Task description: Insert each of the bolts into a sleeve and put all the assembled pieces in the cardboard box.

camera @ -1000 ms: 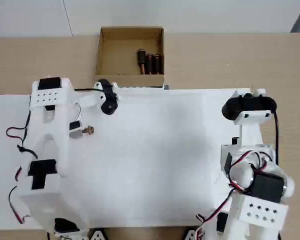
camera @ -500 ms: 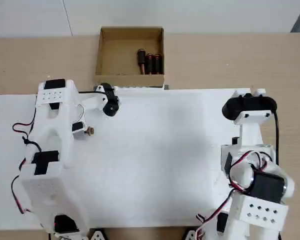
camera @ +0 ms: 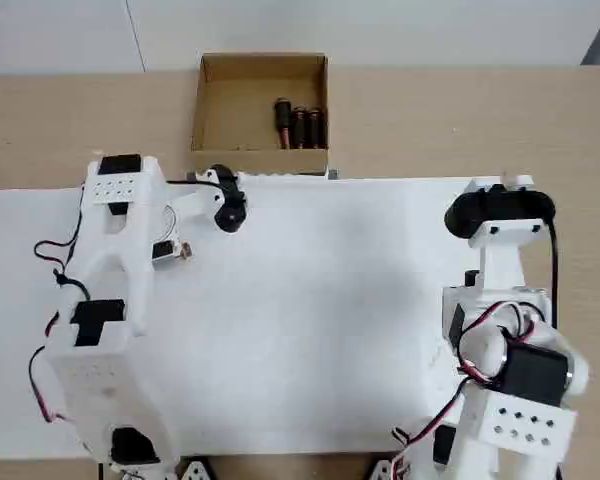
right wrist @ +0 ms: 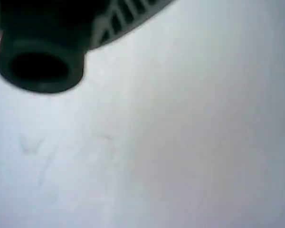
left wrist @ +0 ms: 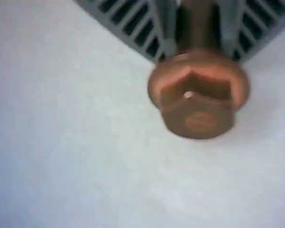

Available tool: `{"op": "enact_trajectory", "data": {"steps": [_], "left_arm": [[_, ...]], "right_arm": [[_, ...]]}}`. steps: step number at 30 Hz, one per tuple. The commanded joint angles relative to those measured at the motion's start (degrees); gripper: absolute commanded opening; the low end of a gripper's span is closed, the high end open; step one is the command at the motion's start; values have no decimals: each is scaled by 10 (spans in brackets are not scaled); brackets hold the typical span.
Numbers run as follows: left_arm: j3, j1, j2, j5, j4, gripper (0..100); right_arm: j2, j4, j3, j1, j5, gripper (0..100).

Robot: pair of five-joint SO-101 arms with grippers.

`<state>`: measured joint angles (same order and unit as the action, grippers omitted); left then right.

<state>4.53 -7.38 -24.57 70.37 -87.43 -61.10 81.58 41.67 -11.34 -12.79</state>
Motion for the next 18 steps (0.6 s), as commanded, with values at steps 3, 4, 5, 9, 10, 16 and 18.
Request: {"op": "enact_trajectory", "data": {"steps": [3,4,5,9,10,16,18], "left_arm": [[22,29,100,-26,-57,5],[22,33,113,-37,-60,5],[22,35,127,-50,-61,5],[22,46,183,-118,-61,5],[22,47,196,-129,-61,5],[22,79,268,-267,-94,5],[22,99,291,-284,-105,5]], "right_arm": [[-4,-12,-38,5,-8,8],[-4,-7,-40,11,-15,8],[-5,-7,-40,20,-25,8],[-5,-7,-61,36,-46,5],[-5,-7,-68,42,-46,5],[-17,-2,-84,66,-43,4],[-51,0,-79,69,-42,4]]}}
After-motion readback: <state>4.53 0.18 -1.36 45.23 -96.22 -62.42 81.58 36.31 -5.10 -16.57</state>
